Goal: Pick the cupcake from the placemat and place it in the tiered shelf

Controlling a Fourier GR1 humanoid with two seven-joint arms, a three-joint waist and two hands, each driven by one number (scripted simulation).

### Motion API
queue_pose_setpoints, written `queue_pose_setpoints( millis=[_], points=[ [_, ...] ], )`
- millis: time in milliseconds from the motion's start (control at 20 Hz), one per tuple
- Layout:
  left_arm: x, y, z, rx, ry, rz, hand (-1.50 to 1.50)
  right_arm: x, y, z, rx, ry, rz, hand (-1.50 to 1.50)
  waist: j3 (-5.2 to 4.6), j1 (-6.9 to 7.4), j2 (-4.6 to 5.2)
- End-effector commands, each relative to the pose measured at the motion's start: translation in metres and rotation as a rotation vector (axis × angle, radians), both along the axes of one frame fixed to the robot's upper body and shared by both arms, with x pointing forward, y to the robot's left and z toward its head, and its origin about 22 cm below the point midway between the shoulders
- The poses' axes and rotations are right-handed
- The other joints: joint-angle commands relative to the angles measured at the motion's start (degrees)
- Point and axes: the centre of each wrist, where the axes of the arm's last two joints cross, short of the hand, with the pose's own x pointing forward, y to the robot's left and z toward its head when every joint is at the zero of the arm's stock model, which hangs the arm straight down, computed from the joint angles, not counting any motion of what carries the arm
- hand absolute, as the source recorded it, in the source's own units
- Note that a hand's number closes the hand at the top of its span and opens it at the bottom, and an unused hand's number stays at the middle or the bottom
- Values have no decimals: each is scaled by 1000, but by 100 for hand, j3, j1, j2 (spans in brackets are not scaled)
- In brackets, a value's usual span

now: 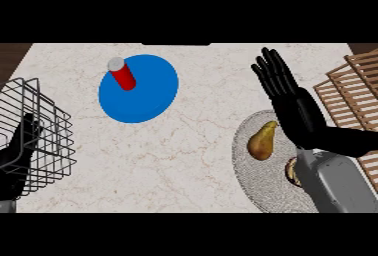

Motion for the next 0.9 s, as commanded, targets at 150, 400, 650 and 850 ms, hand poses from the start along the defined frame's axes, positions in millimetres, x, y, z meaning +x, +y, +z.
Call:
queue_pose_setpoints(
  millis=[150, 400, 650, 850],
  points=[
    [19, -6, 13, -20, 63, -14, 0, -7, -8, -28, -168, 38, -215, 150, -42, -156, -34],
    [-12, 8, 0, -43, 119, 12, 0, -23, -110, -62, -476, 137, -856, 150, -85, -589, -51],
    [-8, 0, -6, -73, 153, -46, 0, -72, -13, -101, -444, 143, -801, -150, -61, -285, -63],
    [-9, -3, -5, -70, 164, -24, 0, -98, -7, -104, -567, 161, -885, -150, -75, -311, -80]
  ],
)
